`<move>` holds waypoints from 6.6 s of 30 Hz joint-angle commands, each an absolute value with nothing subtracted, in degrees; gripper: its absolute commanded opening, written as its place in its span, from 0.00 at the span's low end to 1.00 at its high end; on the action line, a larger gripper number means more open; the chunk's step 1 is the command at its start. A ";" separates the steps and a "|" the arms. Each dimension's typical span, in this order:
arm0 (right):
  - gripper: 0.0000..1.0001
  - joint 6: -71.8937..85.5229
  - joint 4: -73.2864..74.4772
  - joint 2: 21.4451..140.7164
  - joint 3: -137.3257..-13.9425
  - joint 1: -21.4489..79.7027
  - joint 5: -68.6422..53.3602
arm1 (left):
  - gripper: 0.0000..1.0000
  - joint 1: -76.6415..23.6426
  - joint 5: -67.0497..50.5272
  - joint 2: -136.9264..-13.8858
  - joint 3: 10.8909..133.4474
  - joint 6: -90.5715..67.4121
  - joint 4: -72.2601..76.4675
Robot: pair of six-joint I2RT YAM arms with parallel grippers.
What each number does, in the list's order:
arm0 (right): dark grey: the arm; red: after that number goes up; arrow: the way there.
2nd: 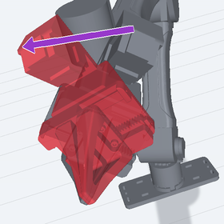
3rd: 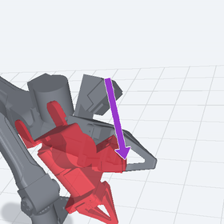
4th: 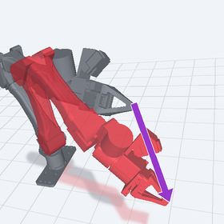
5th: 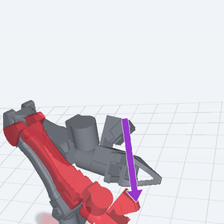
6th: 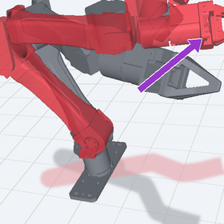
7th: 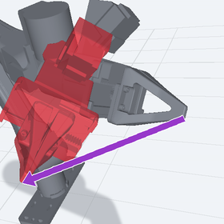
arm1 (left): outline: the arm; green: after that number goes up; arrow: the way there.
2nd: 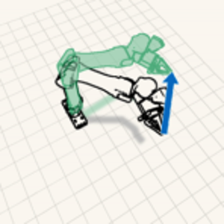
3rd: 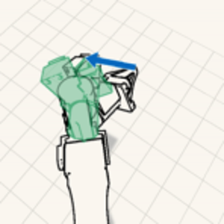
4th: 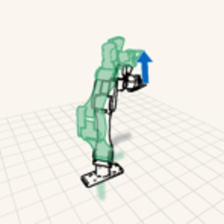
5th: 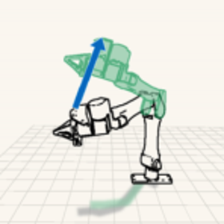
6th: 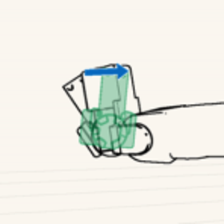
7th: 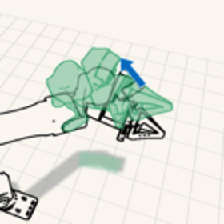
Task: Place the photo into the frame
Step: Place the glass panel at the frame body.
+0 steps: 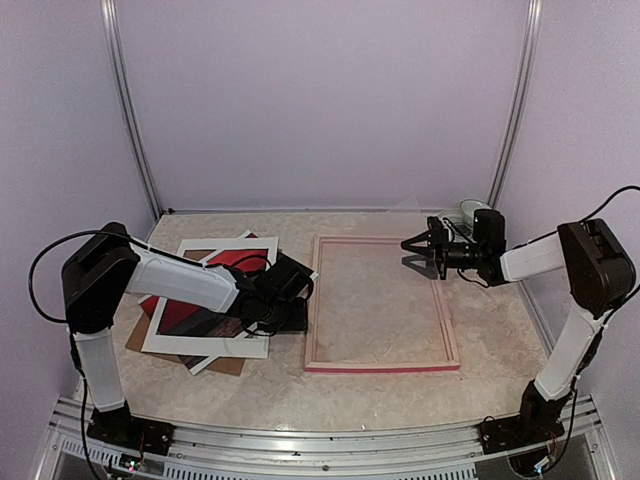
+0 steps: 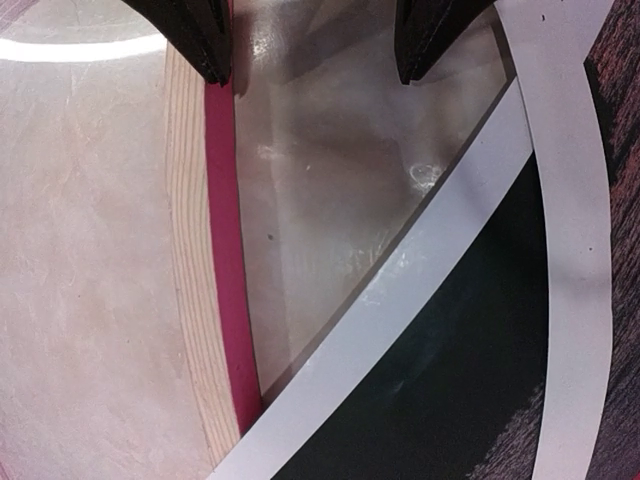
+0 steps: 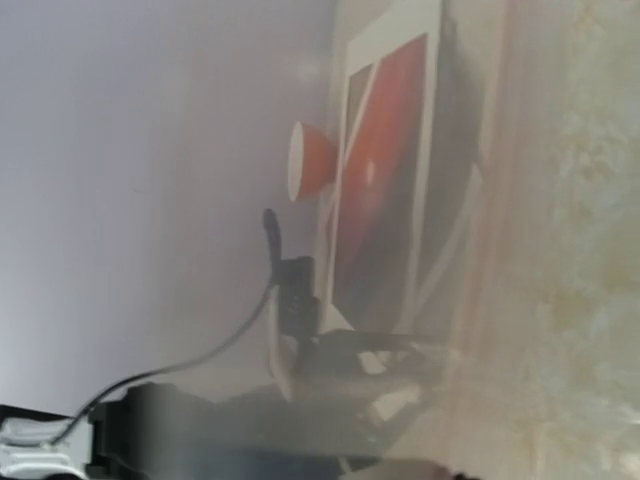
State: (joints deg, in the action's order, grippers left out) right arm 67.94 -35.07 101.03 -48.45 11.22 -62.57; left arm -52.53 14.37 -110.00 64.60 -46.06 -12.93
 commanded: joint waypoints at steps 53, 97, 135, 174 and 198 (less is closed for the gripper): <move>0.94 38.14 7.76 96.72 -57.73 11.38 -48.73 | 0.56 -53.70 14.24 -108.50 64.66 -46.40 -12.22; 0.99 28.73 23.55 96.59 -63.77 13.44 -33.89 | 0.56 -53.53 13.71 -108.46 62.43 -46.85 -10.09; 0.99 24.49 30.35 94.51 -64.40 14.24 -22.88 | 0.56 -53.09 13.27 -107.93 61.61 -46.92 -9.53; 0.99 24.25 28.87 99.40 -65.13 15.57 -18.45 | 0.56 -53.40 12.78 -108.29 61.96 -46.83 -9.45; 0.99 24.52 27.61 102.80 -65.29 18.28 -18.98 | 0.56 -53.44 12.39 -108.48 61.61 -46.72 -8.87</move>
